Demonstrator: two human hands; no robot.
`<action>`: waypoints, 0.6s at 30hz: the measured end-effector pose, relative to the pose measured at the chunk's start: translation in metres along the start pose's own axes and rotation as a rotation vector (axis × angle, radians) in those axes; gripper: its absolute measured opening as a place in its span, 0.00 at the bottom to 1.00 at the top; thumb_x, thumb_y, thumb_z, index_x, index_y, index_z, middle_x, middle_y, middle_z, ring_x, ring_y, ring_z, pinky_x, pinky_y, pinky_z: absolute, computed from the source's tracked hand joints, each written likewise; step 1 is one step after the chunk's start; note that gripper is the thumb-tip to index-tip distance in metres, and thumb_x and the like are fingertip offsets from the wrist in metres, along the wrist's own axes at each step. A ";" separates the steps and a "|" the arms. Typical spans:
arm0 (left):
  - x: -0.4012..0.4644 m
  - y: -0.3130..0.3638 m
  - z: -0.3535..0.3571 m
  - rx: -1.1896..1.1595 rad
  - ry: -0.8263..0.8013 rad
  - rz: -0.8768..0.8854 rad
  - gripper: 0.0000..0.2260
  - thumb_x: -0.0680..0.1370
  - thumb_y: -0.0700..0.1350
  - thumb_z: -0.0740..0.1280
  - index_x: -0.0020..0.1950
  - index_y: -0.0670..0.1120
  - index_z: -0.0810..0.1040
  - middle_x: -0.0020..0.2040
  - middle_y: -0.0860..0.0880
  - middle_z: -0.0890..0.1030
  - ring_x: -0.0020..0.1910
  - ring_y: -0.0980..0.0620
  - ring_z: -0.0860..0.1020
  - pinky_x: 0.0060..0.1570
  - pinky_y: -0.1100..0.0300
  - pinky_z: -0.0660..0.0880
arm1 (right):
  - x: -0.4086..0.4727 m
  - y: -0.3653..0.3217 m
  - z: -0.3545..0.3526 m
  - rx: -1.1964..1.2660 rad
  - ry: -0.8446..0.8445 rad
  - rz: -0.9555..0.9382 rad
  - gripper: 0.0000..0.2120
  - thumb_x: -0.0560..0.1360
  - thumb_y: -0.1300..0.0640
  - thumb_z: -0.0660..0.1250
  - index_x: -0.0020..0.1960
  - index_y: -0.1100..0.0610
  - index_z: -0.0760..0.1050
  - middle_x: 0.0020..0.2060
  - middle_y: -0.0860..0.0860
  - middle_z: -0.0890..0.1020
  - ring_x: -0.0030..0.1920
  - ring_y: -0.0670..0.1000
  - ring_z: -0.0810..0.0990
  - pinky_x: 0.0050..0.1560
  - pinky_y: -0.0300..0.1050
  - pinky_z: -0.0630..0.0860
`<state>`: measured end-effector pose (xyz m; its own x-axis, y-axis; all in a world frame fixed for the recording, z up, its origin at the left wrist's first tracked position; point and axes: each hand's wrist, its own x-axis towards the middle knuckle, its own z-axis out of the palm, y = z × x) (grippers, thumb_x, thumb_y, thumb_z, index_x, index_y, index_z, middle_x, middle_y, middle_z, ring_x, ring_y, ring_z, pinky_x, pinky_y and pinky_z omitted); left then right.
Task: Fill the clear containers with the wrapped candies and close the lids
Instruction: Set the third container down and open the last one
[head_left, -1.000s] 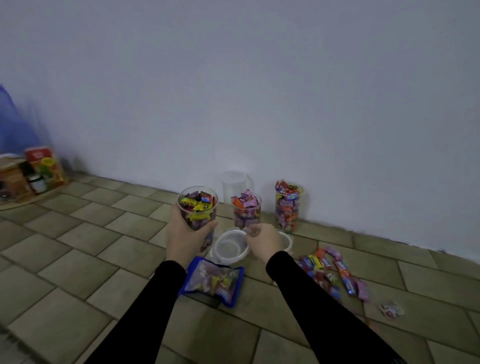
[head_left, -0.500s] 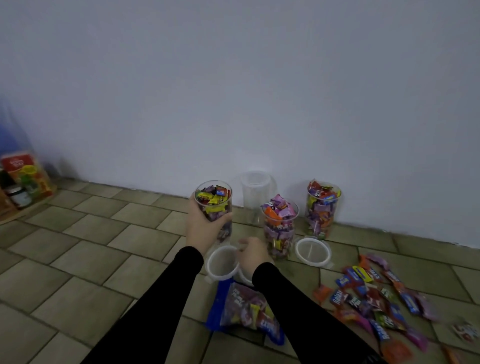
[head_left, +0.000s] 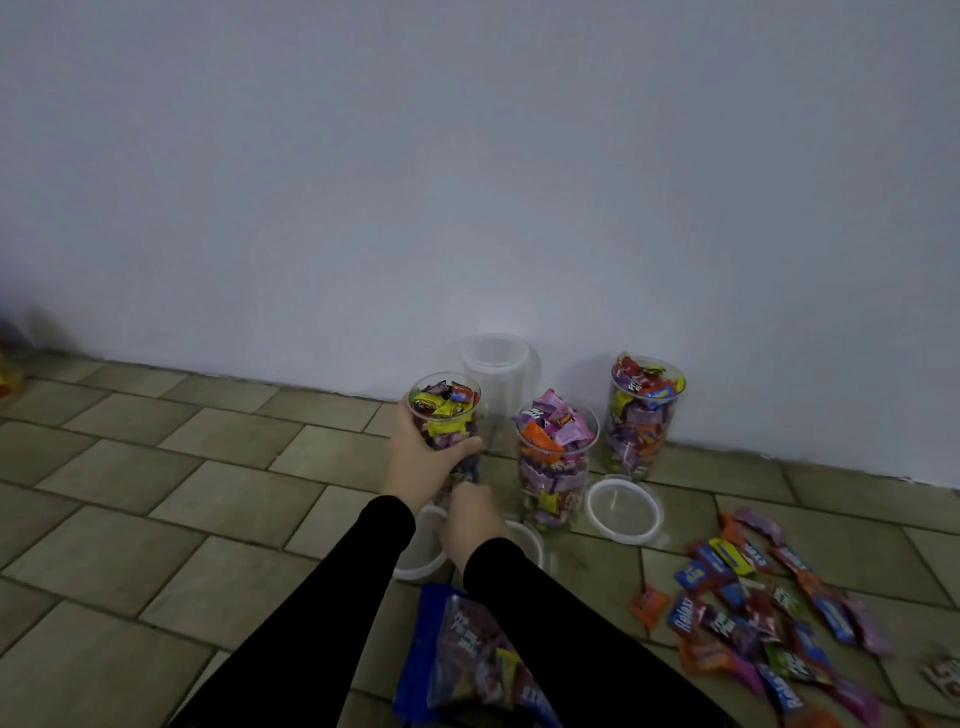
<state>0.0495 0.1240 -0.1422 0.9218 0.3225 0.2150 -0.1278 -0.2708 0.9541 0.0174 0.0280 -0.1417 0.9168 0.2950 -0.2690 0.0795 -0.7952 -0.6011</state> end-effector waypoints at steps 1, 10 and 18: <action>0.000 0.000 0.001 0.001 -0.005 -0.002 0.38 0.62 0.43 0.82 0.66 0.47 0.67 0.61 0.50 0.77 0.60 0.52 0.77 0.60 0.56 0.75 | -0.001 0.001 -0.001 -0.039 0.001 -0.003 0.10 0.81 0.63 0.56 0.58 0.64 0.72 0.50 0.59 0.76 0.55 0.59 0.77 0.51 0.48 0.73; -0.018 0.028 -0.013 -0.085 -0.040 -0.044 0.48 0.68 0.51 0.78 0.79 0.49 0.51 0.70 0.56 0.62 0.69 0.57 0.64 0.65 0.62 0.67 | -0.029 -0.012 -0.033 -0.196 0.173 -0.077 0.07 0.78 0.64 0.59 0.52 0.63 0.75 0.51 0.60 0.80 0.51 0.59 0.81 0.48 0.49 0.78; -0.003 0.078 -0.020 0.061 0.024 0.116 0.16 0.81 0.50 0.62 0.69 0.49 0.72 0.66 0.52 0.72 0.62 0.53 0.71 0.58 0.60 0.69 | -0.035 -0.039 -0.119 -0.115 0.483 -0.244 0.11 0.77 0.62 0.61 0.55 0.61 0.79 0.52 0.56 0.82 0.54 0.55 0.80 0.56 0.44 0.74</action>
<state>0.0290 0.1201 -0.0644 0.8930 0.3078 0.3284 -0.2096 -0.3615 0.9085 0.0283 -0.0144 -0.0196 0.9397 0.2224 0.2600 0.3291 -0.7949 -0.5096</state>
